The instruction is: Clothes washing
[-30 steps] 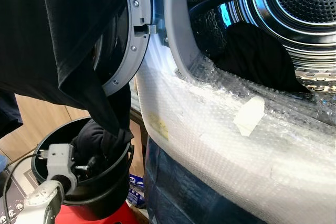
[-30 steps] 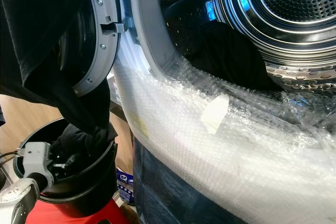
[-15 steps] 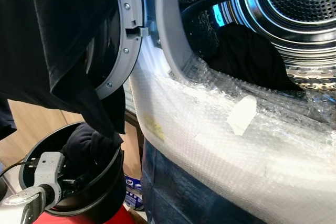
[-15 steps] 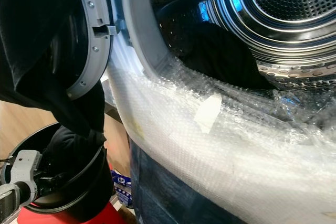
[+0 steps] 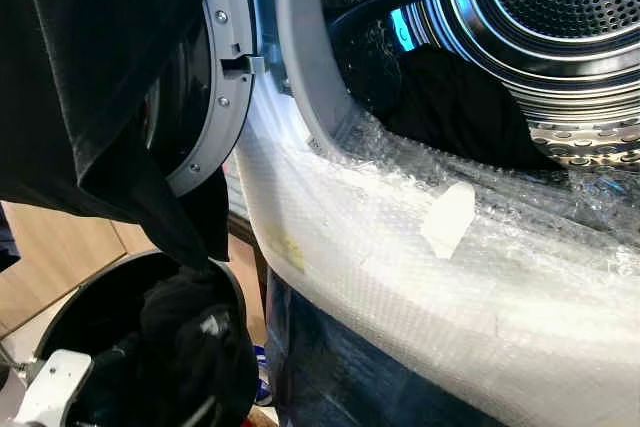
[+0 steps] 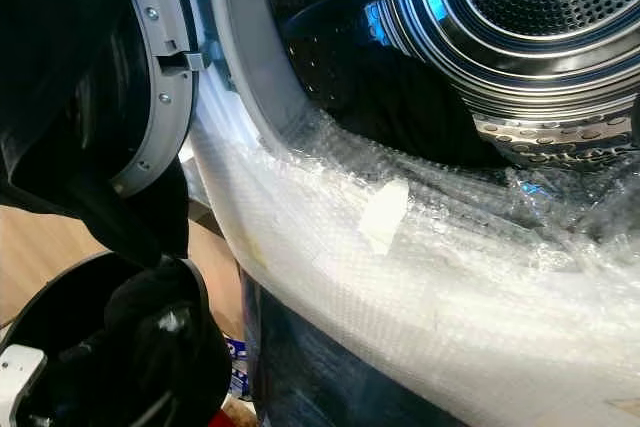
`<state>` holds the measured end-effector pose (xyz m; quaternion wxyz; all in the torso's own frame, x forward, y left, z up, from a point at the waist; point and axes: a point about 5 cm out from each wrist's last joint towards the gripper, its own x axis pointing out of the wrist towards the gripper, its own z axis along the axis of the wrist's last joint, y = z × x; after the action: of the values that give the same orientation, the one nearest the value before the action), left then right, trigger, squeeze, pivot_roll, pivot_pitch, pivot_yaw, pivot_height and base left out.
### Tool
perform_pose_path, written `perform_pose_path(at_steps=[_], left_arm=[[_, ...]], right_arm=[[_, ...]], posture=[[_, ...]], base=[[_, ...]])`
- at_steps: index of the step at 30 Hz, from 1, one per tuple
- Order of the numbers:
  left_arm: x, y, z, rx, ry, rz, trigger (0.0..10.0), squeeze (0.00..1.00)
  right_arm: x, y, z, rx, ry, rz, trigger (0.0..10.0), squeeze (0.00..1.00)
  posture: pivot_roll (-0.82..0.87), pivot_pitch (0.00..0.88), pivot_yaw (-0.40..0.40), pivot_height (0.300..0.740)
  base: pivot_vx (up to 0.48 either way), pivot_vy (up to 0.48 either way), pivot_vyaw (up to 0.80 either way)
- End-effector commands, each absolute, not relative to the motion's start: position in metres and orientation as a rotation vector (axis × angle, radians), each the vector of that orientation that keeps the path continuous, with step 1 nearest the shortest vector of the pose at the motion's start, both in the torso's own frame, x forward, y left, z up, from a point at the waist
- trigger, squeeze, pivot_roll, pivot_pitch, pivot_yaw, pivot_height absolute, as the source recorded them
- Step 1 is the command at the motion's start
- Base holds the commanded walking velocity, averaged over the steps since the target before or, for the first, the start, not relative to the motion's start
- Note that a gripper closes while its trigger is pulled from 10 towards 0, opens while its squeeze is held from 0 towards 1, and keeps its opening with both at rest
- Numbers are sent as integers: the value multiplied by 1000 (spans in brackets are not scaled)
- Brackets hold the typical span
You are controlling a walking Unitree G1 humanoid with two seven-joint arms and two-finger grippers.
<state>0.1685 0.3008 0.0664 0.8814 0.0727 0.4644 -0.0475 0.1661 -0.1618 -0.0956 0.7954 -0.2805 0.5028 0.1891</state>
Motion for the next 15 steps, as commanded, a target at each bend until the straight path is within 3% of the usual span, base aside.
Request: perform_pose_path(at_steps=[1, 10, 15], left_arm=[[157, 307, 61, 140, 1041, -63, 10000, 0], [163, 329, 72, 196, 958, 96, 10000, 0], [178, 325, 87, 180, 846, 83, 10000, 0]], right_arm=[[163, -162, -97, -607, 1087, 409, 10000, 0], [163, -162, -97, -611, 1080, 407, 10000, 0], [164, -163, -96, -615, 1076, 407, 10000, 0]], posture=[[244, 0, 4, 740], [244, 0, 7, 740], [254, 0, -4, 740]], base=[[0, 0, 0], [0, 0, 0], [0, 0, 0]])
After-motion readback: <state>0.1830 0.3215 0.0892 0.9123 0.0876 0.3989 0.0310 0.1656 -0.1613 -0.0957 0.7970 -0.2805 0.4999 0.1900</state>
